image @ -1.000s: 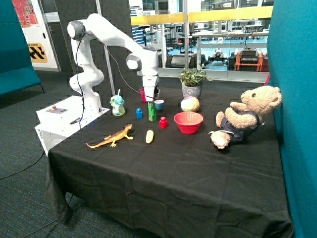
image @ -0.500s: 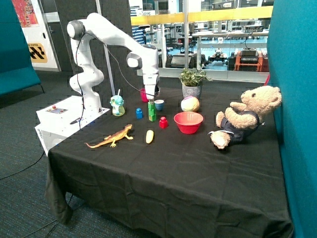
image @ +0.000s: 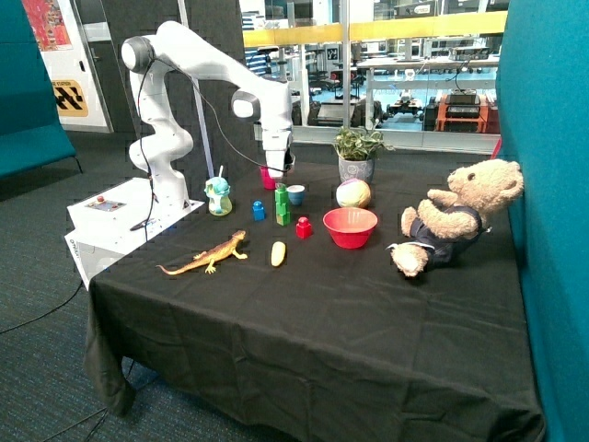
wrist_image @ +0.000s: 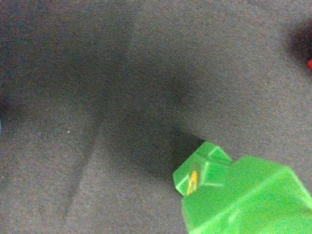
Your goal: Stack green blocks
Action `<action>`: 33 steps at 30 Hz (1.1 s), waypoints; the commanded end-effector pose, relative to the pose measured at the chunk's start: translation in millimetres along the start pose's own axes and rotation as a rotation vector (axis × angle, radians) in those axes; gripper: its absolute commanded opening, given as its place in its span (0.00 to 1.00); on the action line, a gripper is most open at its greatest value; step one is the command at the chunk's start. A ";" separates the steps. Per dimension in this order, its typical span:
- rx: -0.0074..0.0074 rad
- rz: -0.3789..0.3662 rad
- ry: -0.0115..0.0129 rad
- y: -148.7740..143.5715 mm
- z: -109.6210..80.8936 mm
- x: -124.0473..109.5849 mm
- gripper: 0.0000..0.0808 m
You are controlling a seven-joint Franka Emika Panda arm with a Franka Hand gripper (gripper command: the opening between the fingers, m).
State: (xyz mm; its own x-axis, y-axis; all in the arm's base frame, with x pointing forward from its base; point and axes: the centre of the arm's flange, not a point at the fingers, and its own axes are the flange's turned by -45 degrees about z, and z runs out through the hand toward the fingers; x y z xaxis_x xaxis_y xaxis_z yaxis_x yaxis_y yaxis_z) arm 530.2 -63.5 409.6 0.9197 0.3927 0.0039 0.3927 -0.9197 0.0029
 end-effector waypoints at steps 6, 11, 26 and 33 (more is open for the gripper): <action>0.0029 0.043 -0.0040 8.1 -21.1 -15.3 0.96; 0.0028 0.066 -0.0040 7.5 -25.6 -22.7 0.94; 0.0027 0.146 -0.0041 4.2 -30.6 -57.0 0.94; 0.0026 0.167 -0.0042 6.5 -25.9 -70.5 0.95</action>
State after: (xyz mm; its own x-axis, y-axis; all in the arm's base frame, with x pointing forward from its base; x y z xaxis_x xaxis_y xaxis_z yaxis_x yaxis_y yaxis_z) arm 484.6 -89.5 438.9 0.9640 0.2656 -0.0095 0.2655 -0.9641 -0.0049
